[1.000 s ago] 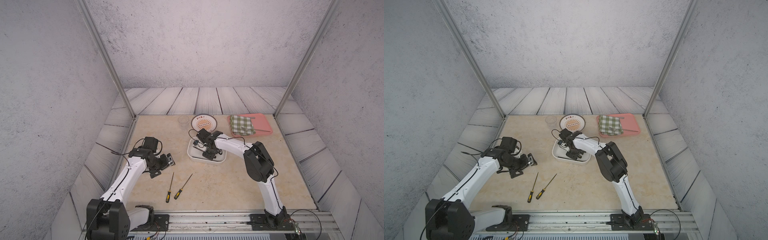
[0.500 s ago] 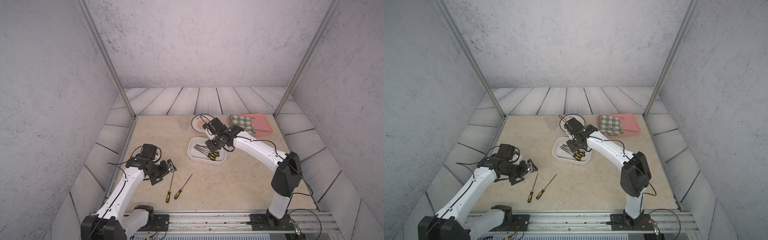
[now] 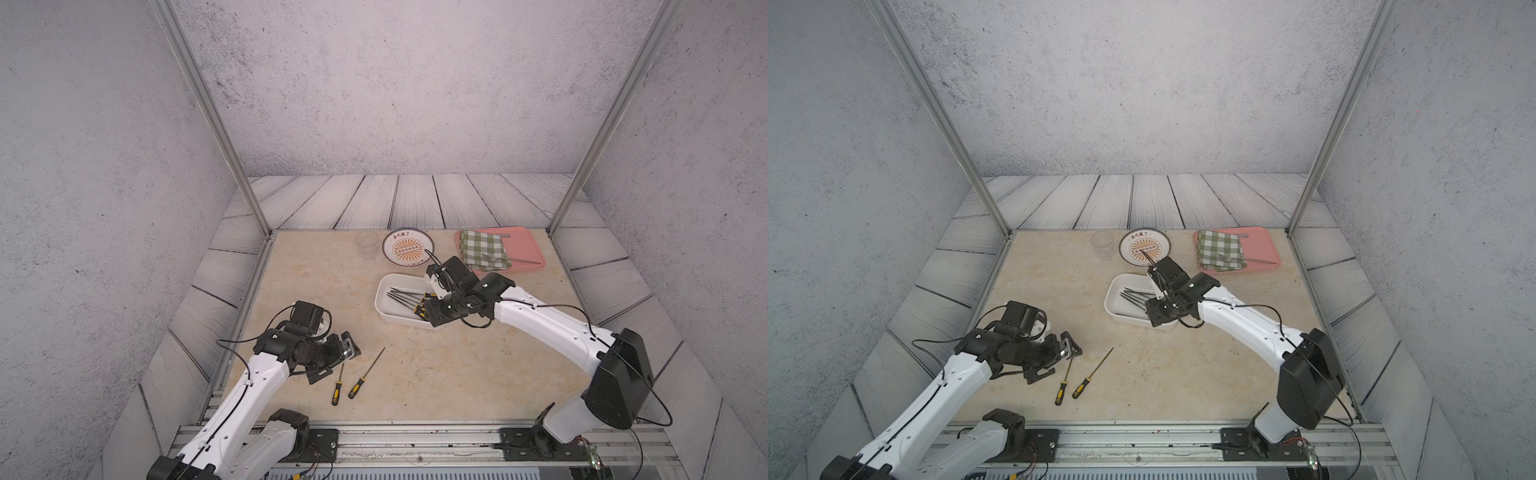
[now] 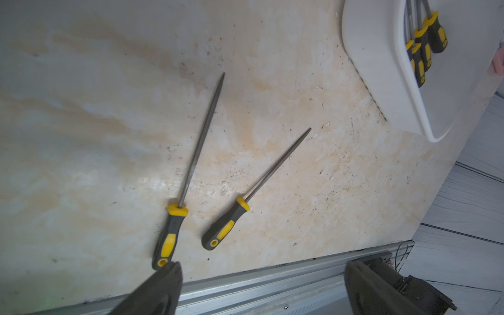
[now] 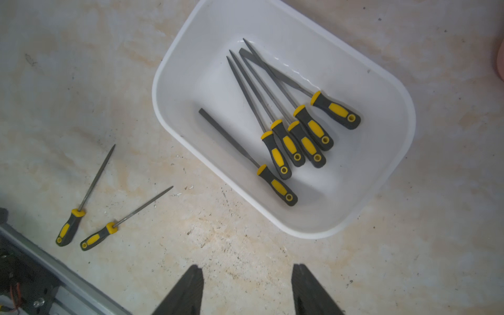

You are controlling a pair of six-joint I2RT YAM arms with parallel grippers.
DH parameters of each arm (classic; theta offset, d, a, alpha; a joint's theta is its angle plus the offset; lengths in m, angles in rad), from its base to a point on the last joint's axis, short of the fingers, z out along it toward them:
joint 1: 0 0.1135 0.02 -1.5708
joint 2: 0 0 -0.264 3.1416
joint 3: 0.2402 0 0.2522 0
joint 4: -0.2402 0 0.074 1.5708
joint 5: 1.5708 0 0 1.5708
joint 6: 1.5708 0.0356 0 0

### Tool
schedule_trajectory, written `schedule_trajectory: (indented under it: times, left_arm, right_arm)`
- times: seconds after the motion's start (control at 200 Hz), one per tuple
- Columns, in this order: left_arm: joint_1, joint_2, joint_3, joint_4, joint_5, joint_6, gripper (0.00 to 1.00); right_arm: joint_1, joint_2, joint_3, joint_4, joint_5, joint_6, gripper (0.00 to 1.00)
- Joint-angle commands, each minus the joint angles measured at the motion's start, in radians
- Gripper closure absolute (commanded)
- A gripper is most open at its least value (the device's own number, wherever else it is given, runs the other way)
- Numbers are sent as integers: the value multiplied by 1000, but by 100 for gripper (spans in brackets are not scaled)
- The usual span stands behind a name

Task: Put the file tool into the storage box
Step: Pick up the file tool from the center of the board.

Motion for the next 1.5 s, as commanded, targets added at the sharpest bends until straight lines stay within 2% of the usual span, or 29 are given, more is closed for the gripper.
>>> schedule_trajectory:
  times: [0.0,0.335,0.525,0.585,0.681,0.811,0.981,1.186,1.356,1.496]
  left_arm:
    - [-29,-13,-22,-43,-24,-22,2]
    - [-135,-78,-127,73,-23,-141,1]
    - [-264,-56,-125,199,-213,-149,1]
    - [-279,-41,-139,247,-279,-137,1]
    - [-284,-12,-180,351,-310,-115,1]
    - [-309,63,-197,406,-301,-133,1]
    - [-421,139,-193,409,-324,-168,1]
    - [-530,179,-210,440,-341,-268,2]
    - [-562,257,-159,426,-313,-286,2]
    - [-602,342,-98,493,-263,-308,2]
  right_arm:
    - [22,-62,-80,57,-29,81,42]
    - [49,-214,-290,65,-20,151,42]
    - [50,-301,-353,35,-12,140,42]
    - [50,-319,-366,24,-3,138,42]
    - [49,-341,-383,18,-1,142,42]
    - [49,-355,-401,17,-6,150,42]
    - [48,-348,-413,27,-2,153,42]
    - [49,-341,-418,36,10,154,41]
    - [49,-351,-412,24,32,149,41]
    - [50,-369,-410,4,56,145,41]
